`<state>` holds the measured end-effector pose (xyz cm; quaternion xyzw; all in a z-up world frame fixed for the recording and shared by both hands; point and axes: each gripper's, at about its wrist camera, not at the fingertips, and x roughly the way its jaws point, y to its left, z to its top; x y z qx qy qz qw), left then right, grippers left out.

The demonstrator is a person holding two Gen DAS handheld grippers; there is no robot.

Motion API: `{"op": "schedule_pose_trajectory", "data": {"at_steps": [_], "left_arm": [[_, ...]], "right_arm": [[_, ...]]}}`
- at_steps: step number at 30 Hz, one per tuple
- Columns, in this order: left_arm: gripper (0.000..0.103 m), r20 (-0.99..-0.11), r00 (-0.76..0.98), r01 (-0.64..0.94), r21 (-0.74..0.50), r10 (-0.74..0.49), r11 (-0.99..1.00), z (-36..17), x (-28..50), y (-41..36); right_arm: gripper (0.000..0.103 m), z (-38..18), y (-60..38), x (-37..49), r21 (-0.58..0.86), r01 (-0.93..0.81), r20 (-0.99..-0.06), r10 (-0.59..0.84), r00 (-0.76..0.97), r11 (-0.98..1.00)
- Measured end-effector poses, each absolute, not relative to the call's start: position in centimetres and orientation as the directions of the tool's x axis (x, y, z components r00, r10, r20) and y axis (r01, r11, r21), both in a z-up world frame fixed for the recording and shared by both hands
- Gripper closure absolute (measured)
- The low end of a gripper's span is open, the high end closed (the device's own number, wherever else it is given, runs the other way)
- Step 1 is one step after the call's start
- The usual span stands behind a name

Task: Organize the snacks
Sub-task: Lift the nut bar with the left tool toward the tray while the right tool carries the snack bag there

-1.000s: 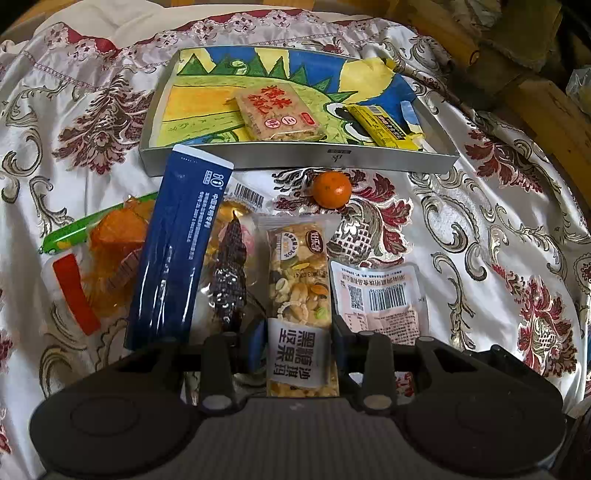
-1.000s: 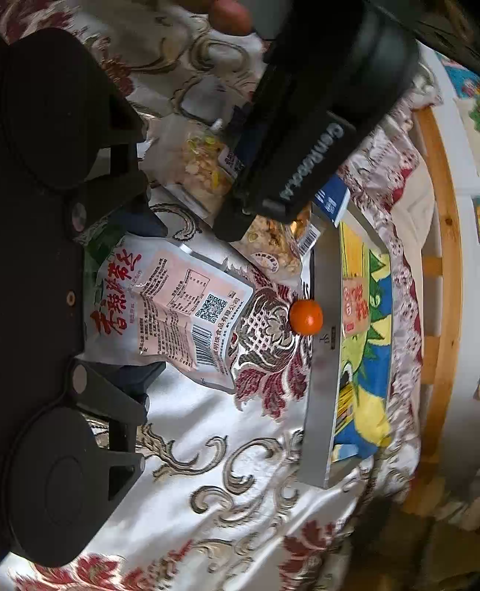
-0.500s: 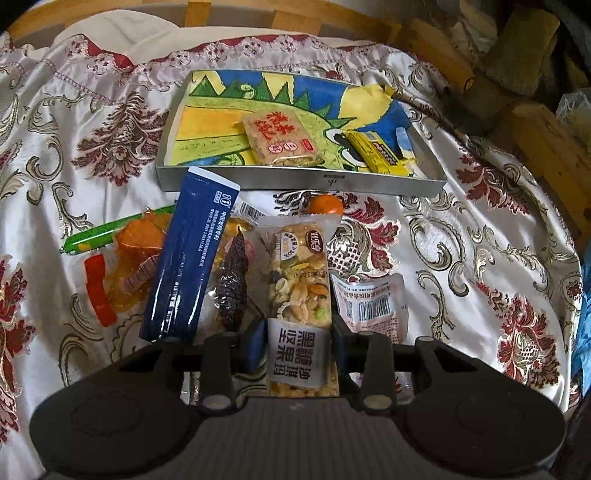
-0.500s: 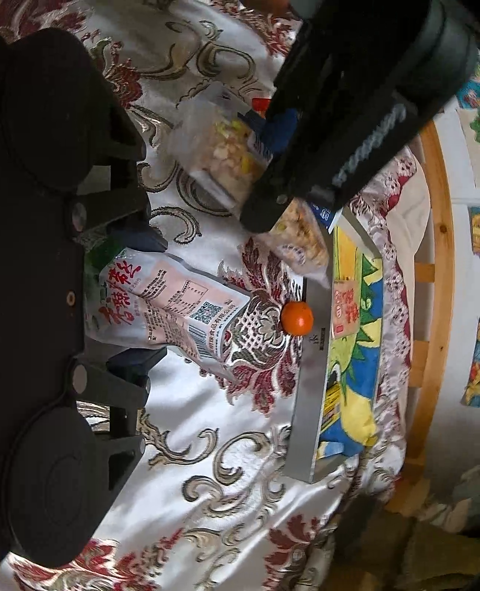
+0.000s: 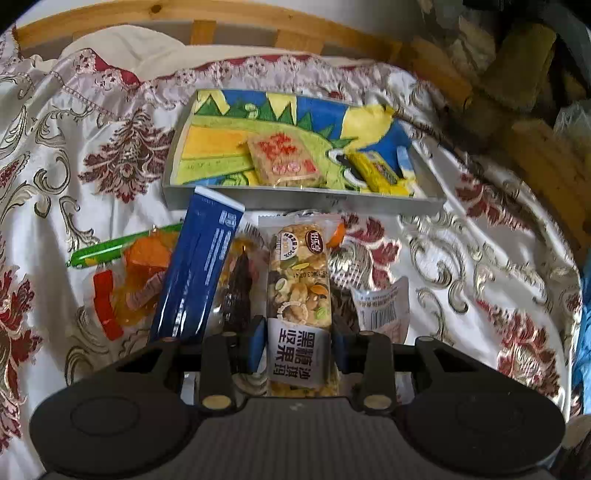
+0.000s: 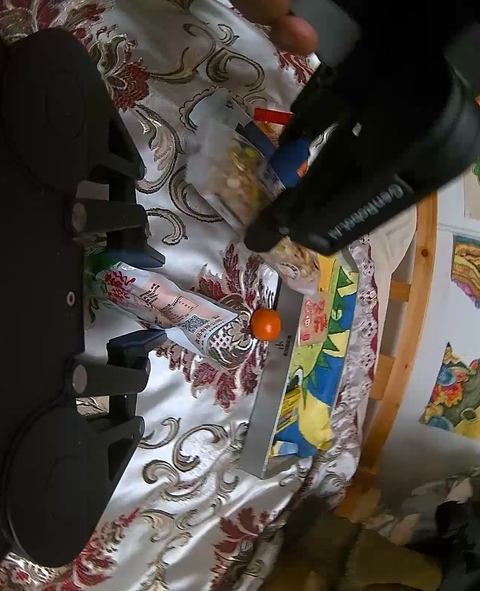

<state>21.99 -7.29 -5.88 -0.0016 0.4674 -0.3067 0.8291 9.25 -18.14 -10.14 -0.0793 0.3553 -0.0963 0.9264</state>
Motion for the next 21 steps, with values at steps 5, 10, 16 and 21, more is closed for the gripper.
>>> {"op": "schedule_pose_trajectory", "data": {"at_steps": [5,10,16,21], "left_arm": [[0.063,-0.734,0.414,0.484,-0.324,-0.539,0.813,-5.3,22.4,-6.8],[0.063,-0.688,0.477,0.462,-0.334,-0.547,0.822,-4.0,22.9,-6.2],[0.063,-0.642,0.54,0.412,-0.361,-0.543,0.837,-2.8,23.6,-5.1],[0.063,-0.606,0.617,0.393,-0.315,-0.502,0.864,-1.6,24.9,-6.2]], "right_arm": [[0.064,-9.3,-17.8,8.9,-0.282,0.118,-0.591,-0.27,0.76,0.952],[0.064,-6.8,-18.3,9.1,-0.325,0.102,-0.523,-0.269,0.809,0.94],[0.064,-3.9,-19.8,10.9,-0.398,0.033,-0.457,-0.229,0.859,0.917],[0.064,-3.1,-22.9,14.2,-0.396,0.071,-0.372,-0.23,0.899,0.916]]}}
